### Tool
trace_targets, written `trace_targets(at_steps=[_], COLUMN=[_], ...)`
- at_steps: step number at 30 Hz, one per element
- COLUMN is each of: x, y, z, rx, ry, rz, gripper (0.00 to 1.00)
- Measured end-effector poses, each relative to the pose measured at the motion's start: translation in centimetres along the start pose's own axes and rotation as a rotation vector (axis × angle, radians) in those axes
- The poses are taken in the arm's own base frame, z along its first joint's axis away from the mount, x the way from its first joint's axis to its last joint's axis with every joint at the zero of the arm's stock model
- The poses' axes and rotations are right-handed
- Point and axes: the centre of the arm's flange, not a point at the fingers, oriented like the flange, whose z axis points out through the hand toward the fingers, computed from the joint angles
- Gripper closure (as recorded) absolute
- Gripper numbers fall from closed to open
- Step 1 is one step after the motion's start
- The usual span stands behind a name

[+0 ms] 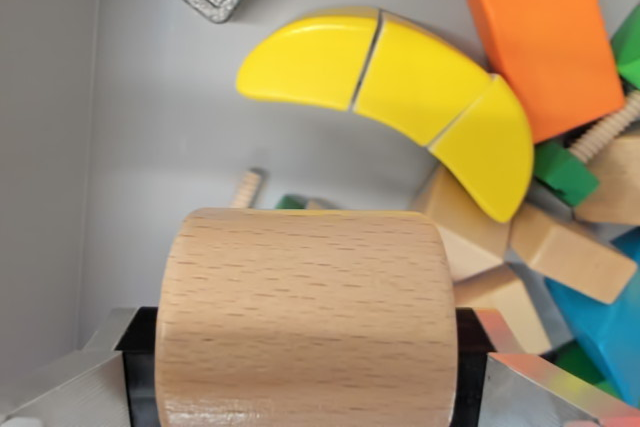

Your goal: Pick an object from the bin

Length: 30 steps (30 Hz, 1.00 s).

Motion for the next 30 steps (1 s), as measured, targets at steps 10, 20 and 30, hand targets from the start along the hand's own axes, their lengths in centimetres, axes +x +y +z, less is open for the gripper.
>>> trace_targets(at_steps=[10, 20, 30], x=[0.0, 0.0, 0.1], y=[0.0, 0.0, 0.0], z=[-4.1, -8.0, -11.5], rx=[-0.001, -0.002, -0.002], ry=[0.0, 0.0, 0.0], rz=[0.0, 0.001, 0.001], gripper=[1.0, 1.0, 1.0])
